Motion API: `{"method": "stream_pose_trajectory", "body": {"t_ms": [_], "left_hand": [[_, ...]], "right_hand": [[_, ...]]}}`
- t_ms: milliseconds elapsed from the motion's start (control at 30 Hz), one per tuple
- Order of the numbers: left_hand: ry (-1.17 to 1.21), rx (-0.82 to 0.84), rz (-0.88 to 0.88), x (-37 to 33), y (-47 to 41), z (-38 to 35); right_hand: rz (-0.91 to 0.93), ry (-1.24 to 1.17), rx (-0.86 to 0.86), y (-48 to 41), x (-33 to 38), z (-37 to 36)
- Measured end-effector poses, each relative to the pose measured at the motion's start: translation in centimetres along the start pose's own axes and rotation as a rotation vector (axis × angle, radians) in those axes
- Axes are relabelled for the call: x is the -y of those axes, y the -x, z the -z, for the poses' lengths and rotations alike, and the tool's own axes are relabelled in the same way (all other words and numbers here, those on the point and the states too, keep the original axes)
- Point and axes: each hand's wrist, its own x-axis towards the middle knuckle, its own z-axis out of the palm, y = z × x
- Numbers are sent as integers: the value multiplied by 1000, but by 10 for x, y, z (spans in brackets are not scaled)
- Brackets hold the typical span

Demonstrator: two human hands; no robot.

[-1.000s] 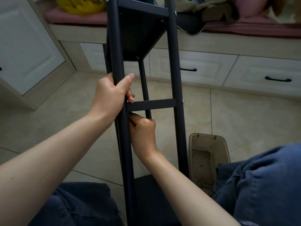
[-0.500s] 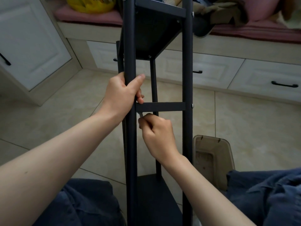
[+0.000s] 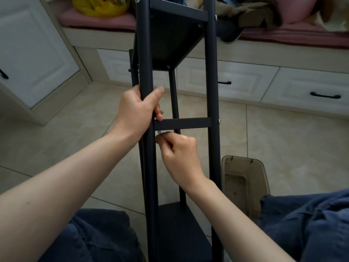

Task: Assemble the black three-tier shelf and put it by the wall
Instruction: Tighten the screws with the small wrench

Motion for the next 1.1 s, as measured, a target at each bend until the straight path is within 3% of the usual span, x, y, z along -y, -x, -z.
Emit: {"method": "stream_pose_trajectory", "body": {"t_ms": [367,767,933,1100], "left_hand": [[12,-1,7,2,1,-3],[0,-21,8,6,0,-1],[9,-25,17,6,0,1],[20,-21,19,6,1,1]], "right_hand": [[57,-60,2,0,-9,-10],[144,-164,-207,-9,-23,-42],[138,-150,-190,-10,-23,-44],[23,-113,-30,-5,-24,-30]]}}
